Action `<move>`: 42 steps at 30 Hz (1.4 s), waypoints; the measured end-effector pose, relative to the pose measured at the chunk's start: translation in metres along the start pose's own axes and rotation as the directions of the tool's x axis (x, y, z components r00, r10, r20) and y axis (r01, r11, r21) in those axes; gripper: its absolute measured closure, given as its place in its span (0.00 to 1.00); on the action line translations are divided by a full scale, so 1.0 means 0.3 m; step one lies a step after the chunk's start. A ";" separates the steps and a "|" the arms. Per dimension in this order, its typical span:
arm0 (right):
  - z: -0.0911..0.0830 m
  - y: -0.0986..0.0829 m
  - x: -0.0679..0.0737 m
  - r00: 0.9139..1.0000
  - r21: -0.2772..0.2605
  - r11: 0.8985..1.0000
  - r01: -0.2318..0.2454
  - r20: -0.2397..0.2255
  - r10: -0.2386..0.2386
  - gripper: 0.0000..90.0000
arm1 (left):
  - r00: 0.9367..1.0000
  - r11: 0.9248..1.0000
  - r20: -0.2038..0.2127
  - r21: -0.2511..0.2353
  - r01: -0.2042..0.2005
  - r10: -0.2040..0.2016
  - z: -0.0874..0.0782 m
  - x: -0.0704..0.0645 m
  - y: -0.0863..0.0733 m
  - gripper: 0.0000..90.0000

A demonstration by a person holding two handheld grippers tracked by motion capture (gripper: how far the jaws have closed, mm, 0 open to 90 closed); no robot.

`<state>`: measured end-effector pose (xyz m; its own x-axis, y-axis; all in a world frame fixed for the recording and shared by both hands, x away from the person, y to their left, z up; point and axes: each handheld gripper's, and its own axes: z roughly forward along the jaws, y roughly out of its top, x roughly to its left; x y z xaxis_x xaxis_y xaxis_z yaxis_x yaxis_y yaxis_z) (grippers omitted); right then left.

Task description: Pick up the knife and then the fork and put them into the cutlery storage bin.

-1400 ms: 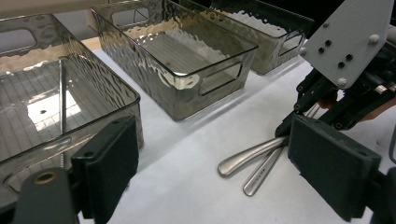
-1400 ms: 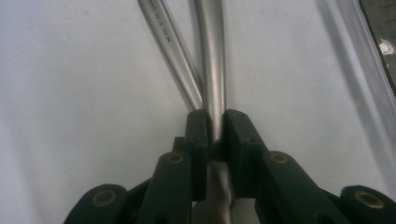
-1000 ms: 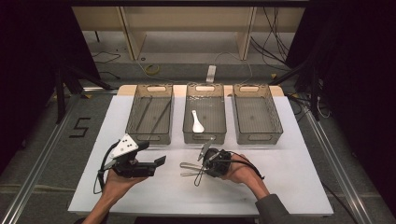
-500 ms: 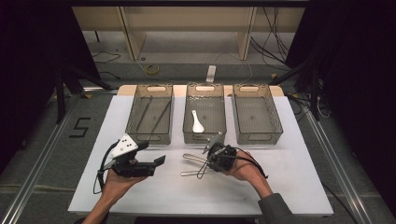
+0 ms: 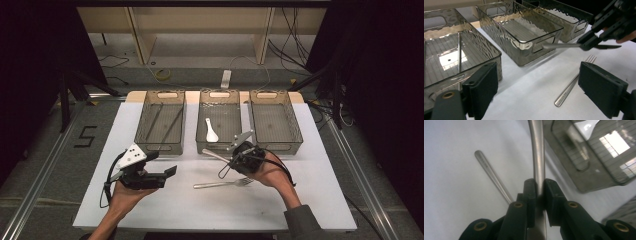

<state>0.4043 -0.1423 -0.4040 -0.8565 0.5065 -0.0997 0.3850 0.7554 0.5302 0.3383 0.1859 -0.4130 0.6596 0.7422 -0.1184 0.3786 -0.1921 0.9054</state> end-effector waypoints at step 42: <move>-0.091 0.051 -0.407 0.929 -0.064 0.950 -0.306 0.197 0.312 0.89 | 1.000 1.000 -0.013 -0.017 0.019 -0.019 -0.005 0.008 0.002 0.18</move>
<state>0.5055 -0.2040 -0.3608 -0.6080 0.7885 -0.0928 0.6055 0.5361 0.5882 0.3392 0.1885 -0.4122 0.6435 0.7543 -0.1301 0.3802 -0.1673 0.9097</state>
